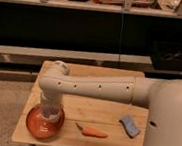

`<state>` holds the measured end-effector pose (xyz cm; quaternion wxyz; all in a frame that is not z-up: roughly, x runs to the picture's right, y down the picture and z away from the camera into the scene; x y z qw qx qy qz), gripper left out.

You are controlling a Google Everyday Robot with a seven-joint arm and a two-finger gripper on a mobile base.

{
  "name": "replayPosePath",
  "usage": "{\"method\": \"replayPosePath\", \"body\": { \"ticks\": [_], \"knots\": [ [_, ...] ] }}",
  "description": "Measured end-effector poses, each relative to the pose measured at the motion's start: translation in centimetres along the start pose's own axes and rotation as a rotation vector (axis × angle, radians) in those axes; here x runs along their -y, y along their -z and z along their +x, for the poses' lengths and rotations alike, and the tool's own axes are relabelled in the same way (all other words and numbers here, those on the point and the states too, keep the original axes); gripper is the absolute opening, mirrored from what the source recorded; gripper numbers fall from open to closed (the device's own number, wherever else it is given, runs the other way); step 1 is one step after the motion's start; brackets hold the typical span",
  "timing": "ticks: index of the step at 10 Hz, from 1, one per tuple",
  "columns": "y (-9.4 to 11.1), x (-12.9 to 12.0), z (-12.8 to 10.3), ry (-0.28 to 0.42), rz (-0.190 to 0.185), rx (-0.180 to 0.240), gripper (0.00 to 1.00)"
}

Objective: Place the ceramic cup in the ceramic bowl

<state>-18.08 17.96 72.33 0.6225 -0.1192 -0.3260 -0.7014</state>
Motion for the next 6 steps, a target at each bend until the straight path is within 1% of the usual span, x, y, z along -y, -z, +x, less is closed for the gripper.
{"method": "replayPosePath", "body": {
  "ticks": [1, 2, 3, 4, 5, 6],
  "knots": [
    [0.0, -0.03, -0.03, 0.001, 0.001, 0.0, 0.75],
    [0.03, -0.08, -0.08, 0.002, 0.001, 0.0, 0.8],
    [0.02, -0.11, -0.1, 0.003, 0.001, 0.0, 0.8],
    [0.02, -0.16, -0.13, 0.004, 0.001, 0.0, 0.79],
    [0.02, -0.19, -0.14, 0.005, 0.002, 0.0, 0.75],
    [0.06, -0.23, -0.16, 0.005, 0.002, 0.0, 0.75]
  ]
}}
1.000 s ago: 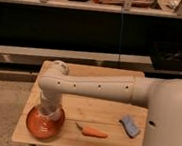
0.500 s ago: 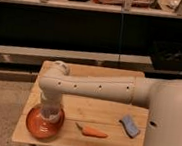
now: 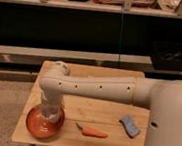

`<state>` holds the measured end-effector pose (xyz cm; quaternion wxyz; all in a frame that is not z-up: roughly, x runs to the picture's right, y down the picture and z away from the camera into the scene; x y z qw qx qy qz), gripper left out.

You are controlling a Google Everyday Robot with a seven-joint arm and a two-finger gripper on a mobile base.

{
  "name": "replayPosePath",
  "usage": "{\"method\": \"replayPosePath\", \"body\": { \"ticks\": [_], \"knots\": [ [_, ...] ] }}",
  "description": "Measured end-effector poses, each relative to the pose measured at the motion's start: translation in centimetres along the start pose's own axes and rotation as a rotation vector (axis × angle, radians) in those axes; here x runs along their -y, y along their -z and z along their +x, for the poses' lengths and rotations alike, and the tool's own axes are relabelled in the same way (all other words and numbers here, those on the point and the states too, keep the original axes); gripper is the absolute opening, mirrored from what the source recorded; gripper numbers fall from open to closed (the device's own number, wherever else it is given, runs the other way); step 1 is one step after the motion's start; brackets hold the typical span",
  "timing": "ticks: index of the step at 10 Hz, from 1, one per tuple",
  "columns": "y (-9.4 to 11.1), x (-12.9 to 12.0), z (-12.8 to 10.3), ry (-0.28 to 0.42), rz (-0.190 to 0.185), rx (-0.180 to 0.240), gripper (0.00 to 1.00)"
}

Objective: Place the ceramic cup in the ceramic bowl

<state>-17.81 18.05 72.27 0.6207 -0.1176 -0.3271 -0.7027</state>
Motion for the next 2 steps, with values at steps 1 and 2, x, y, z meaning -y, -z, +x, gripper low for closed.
{"method": "replayPosePath", "body": {
  "ticks": [1, 2],
  "knots": [
    [0.0, -0.01, -0.03, 0.001, 0.0, 0.0, 0.79],
    [0.01, -0.07, -0.06, 0.003, 0.001, 0.001, 0.8]
  ]
}}
